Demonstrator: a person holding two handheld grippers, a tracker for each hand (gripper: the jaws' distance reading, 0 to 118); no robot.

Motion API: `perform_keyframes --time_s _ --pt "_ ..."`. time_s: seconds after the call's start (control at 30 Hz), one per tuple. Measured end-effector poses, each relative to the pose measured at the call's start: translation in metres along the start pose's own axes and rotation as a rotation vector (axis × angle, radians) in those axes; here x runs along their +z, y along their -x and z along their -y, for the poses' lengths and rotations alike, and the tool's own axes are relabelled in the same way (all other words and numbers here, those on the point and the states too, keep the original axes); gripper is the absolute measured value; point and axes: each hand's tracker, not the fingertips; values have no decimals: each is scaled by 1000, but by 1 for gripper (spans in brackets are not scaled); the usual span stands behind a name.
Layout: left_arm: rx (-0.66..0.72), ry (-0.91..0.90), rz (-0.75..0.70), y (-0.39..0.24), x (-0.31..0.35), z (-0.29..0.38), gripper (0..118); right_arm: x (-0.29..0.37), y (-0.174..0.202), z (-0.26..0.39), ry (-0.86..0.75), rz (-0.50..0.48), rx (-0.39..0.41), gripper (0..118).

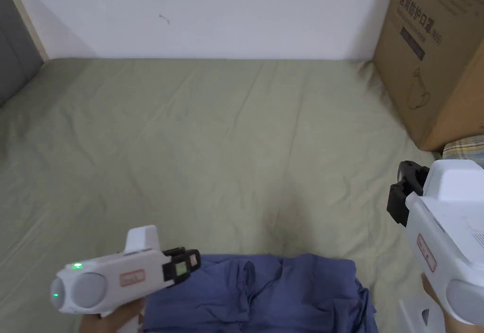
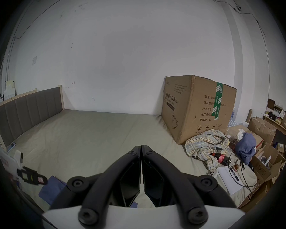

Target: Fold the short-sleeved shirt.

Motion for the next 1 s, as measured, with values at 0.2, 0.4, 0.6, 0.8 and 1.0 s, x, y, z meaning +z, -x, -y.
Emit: perform_keyframes --time_s 0.2,0.4,0.6,0.8,1.0 --pt "191 24 22 68 13 -15 28 -6 9 -1 6 -11 11 0" --pt "235 129 6 108 -7 -9 100 -11 18 0 22 -19 19 0" --pt "265 180 41 132 -30 -2 97 -16 21 3 41 -11 36 0" --pt "277 244 80 137 -54 7 59 -22 21 8 69 -9 47 0" --pt "281 233 46 137 -52 13 19 -26 21 8 80 -9 43 1"
